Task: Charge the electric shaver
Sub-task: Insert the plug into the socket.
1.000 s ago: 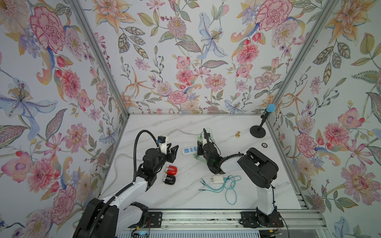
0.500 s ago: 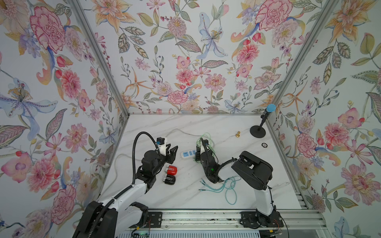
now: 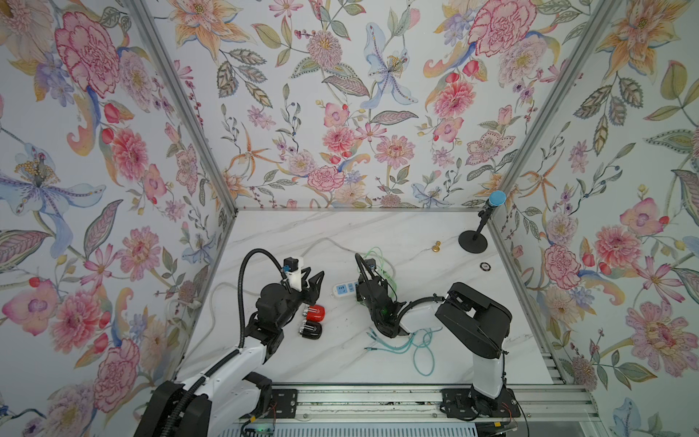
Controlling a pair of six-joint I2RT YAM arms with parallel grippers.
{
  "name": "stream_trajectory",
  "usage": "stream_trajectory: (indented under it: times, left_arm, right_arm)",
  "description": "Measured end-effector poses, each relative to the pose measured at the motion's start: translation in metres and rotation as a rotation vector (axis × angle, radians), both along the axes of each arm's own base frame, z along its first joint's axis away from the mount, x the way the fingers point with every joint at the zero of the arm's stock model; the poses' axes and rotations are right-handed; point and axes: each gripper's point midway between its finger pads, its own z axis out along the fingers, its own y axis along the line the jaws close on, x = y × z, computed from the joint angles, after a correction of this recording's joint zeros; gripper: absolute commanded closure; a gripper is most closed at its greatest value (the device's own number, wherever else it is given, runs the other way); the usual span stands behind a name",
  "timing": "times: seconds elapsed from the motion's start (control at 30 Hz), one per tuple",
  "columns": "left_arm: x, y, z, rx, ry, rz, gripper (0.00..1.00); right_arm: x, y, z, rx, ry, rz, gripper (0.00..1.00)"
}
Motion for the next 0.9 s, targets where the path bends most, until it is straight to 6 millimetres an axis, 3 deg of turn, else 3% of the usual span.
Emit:
stream_trajectory:
  times: [0.27, 0.47, 0.9]
  left_arm:
    - [-0.003, 0.004, 0.006, -0.008, -0.028, 0.018, 0.48]
    - [-0.004, 0.005, 0.001, -0.005, -0.021, 0.021, 0.47]
    - [-0.004, 0.005, -0.003, 0.001, -0.007, 0.02, 0.48]
  right_arm:
    - [0.0, -0.003, 0.0, -0.001, 0.039, 0.014, 0.98]
    - [-0.005, -0.019, -0.001, 0.007, 0.045, 0.046, 0.98]
    - [-0.03, -0.039, -0.007, 0.101, -0.15, 0.072, 0.98]
